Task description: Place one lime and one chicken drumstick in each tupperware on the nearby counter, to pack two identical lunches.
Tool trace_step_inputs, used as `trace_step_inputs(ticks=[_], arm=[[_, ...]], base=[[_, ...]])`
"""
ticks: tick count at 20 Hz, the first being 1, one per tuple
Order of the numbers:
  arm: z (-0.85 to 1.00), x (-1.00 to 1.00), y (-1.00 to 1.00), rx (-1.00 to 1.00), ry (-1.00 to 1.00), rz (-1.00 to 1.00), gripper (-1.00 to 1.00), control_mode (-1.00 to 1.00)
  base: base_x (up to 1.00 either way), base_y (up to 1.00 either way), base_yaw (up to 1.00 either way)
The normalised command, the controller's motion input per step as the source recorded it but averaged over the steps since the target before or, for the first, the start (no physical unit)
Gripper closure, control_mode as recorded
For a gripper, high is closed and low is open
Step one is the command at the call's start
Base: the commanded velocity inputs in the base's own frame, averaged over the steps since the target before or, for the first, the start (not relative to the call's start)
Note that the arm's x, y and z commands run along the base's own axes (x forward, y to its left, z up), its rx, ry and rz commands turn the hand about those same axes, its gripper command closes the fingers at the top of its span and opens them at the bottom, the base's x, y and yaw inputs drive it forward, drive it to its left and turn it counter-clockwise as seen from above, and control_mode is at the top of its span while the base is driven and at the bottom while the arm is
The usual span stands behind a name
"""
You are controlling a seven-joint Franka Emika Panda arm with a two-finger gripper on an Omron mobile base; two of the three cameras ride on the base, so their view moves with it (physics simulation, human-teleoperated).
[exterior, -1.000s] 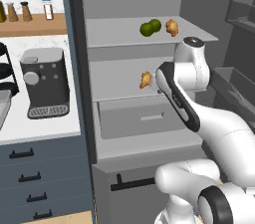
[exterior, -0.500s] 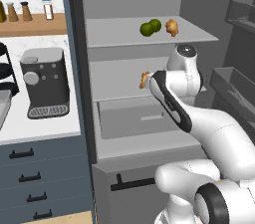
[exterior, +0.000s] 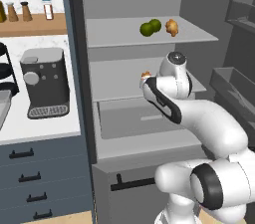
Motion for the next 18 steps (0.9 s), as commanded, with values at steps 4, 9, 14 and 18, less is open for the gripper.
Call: trace_step_inputs(ticks=[4,9,14,18], arm=[[-0.05,0.55,0.00,0.02,0.00,-0.03,-1.00,-1.00],[0.00,0.49,0.00,0.03,0.00,-0.06,-1.00,-1.00],[-0.09,0.39,0.00,0.00,0.00,-0.04,-1.00,-1.00],[-0.09,0.38,0.00,0.00,0.00,-0.04,-1.00,-1.00]], base=[[0.00,0.00,0.00],[0.00,0.00,0.00],[0.00,0.00,0.00],[0.00,0.00,0.00]])
